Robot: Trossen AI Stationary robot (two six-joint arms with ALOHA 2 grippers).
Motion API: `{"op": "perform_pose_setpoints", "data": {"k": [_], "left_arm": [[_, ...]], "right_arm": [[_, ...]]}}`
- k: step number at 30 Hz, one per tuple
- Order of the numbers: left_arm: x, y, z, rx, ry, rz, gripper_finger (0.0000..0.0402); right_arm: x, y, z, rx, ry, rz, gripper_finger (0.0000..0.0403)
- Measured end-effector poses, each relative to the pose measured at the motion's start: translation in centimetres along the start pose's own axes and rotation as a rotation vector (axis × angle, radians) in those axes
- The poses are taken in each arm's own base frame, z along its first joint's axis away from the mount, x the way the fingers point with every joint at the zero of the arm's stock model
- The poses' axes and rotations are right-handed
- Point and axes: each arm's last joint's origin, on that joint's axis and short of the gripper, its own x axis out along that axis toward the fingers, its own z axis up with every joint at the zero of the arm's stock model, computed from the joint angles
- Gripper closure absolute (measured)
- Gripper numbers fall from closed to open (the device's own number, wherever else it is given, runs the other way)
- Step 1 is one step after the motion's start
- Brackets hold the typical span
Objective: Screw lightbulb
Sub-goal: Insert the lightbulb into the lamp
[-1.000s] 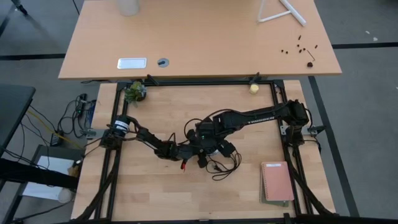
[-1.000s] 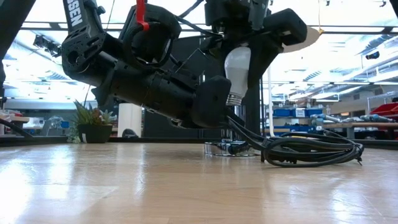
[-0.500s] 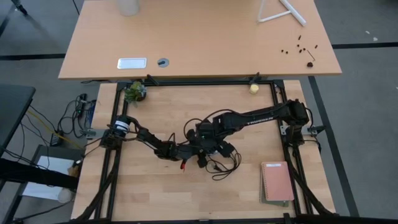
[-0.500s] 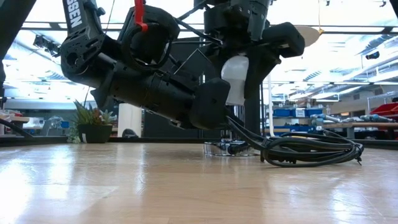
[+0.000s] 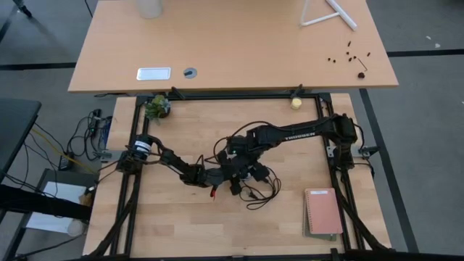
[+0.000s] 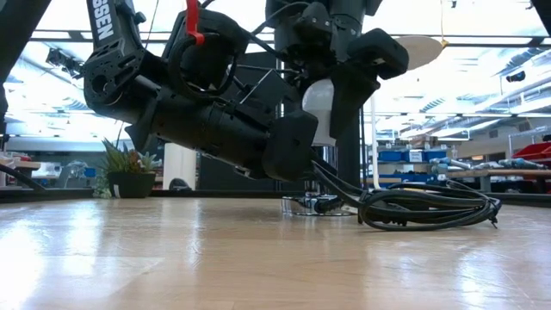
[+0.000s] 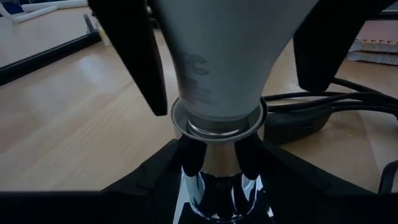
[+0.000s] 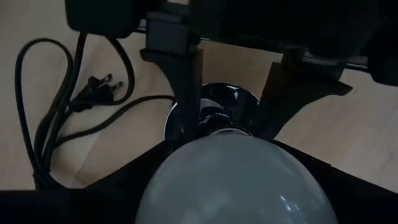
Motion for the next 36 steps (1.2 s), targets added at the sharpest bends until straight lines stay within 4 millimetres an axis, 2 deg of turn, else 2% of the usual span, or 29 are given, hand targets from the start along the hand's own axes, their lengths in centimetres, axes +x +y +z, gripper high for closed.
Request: {"op": "perform_pose_setpoints", "data": {"k": [5, 15, 30, 36], "left_arm": [[0.0, 0.0, 0.0, 0.0, -0.001, 0.009, 0.0199], [0.0, 0.1, 0.0, 0.002, -0.002, 0.012, 0.0199], [0.0, 0.0, 0.1, -0.008, -0.008, 0.02, 0.0199], [0.0, 0.1, 0.2, -0.061, -0.018, 0.046, 0.0199]], "right_arm": [[-0.1, -1.0, -0.6, 0.091, -0.006, 0.008, 0.0136], [-0.1, -1.5, -0.7, 0.293, 0.004, -0.056, 0.0136], [0.0, -1.2, -0.3, 0.73, -0.016, -0.098, 0.0136], [0.1, -0.6, 0.0, 0.863, -0.015, -0.172, 0.0136]]}}
